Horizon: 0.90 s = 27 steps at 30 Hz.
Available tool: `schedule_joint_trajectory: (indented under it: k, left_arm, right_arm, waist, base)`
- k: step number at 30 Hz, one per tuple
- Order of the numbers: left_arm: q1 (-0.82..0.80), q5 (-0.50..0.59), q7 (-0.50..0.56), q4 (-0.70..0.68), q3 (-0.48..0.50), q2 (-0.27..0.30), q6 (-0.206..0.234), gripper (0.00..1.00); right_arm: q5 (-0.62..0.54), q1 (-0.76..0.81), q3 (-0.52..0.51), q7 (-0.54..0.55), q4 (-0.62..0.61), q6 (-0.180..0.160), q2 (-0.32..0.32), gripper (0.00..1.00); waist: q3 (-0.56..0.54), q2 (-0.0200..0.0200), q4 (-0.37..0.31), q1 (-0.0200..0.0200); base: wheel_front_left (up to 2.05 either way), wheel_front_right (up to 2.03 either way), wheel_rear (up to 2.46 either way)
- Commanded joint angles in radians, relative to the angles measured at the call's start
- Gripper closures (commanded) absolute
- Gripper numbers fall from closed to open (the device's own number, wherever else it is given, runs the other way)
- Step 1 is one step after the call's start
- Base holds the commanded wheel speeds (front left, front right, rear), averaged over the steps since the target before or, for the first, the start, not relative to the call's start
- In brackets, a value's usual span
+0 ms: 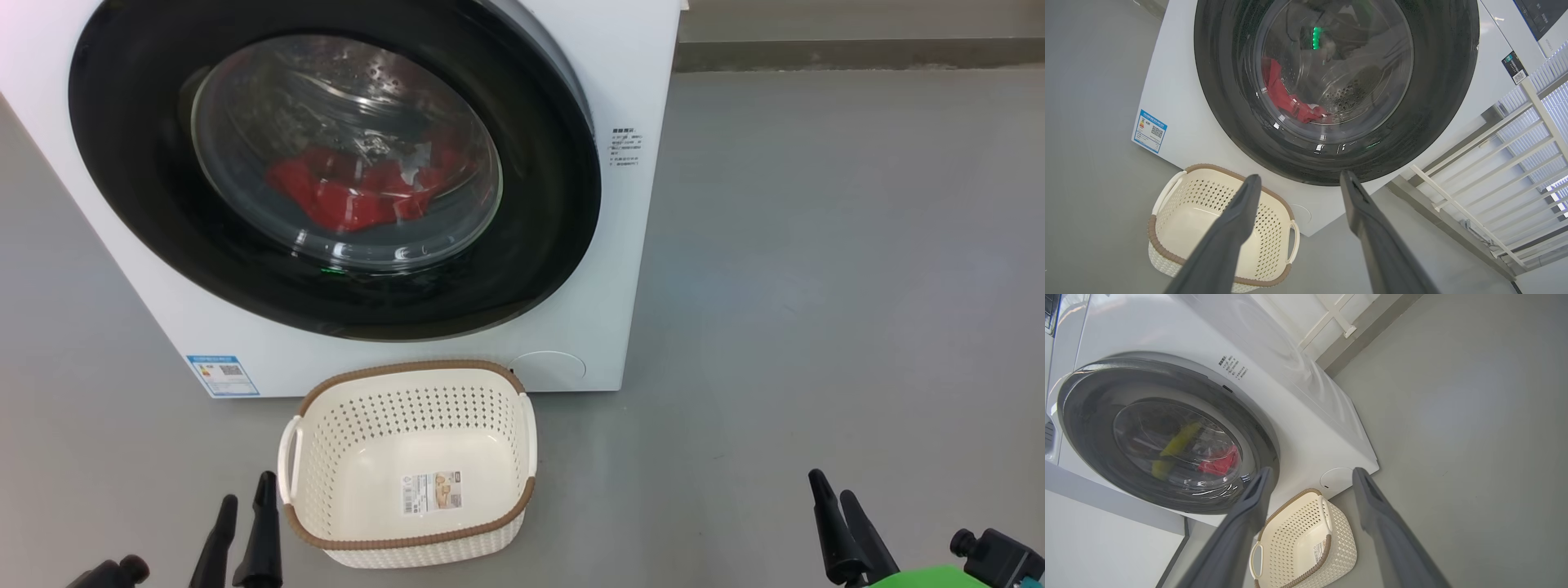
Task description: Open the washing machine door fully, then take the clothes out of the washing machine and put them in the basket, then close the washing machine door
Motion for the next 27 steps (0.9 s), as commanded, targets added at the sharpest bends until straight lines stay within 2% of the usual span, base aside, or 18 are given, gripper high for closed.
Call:
schedule_joint_trajectory:
  k: [1,27]
  left_arm:
    - [-0.005,0.036,-0.015,-0.033,0.012,0.024,-0.002,0.0]
    - [0.017,0.345,-0.095,-0.069,-0.018,0.036,-0.003,0.0]
  right_arm:
    - [-0.038,-0.004,0.014,-0.013,-0.03,0.001,-0.012,0.0]
    - [-0.331,0.029,0.028,-0.092,-0.09,0.001,-0.016,0.0]
  waist:
    - [0.0,0.0,0.0,-0.0001]
    - [-0.004,0.0,0.009,-0.0001]
  base:
    - [0.0,0.0,0.0]
    - [0.0,0.0,0.0]
